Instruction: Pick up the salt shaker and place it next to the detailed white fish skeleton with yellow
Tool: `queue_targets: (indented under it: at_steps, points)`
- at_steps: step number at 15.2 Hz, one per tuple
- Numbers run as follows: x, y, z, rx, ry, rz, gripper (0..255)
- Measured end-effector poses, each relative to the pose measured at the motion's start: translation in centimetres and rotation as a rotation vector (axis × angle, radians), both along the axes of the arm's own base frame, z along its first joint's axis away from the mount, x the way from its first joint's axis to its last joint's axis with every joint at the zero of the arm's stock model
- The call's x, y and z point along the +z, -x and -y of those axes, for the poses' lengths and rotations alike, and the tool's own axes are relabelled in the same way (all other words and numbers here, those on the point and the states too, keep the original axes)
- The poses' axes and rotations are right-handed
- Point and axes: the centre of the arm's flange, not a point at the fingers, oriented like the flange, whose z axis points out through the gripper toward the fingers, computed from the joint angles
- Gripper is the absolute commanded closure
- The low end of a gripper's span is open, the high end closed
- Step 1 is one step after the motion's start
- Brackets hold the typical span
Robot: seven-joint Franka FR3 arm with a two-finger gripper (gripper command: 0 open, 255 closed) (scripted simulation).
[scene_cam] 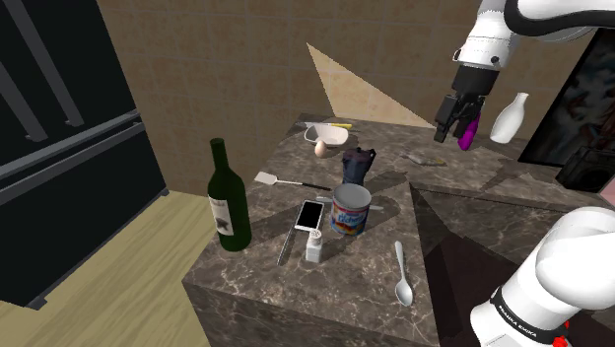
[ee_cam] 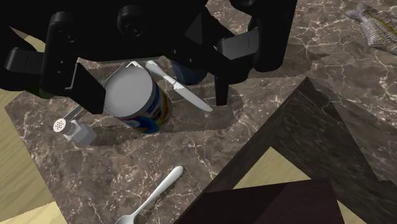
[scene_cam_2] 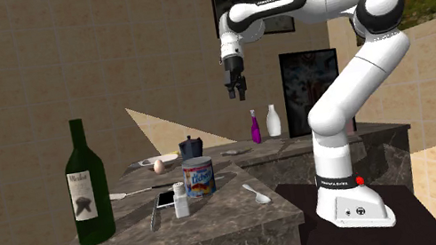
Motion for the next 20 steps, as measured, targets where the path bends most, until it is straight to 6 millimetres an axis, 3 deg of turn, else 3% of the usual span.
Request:
queue_targets:
  at_steps: [2,4,20]
  points:
    - [-0.4,-0.2,-0.5,0.000,0.002,0.000,0]
    - [-1.2,-0.6,-2.3,-0.002,0.009,0.001,0]
    - [-11.5,-6.1,-20.9,-0.023,0.076,0.008,0]
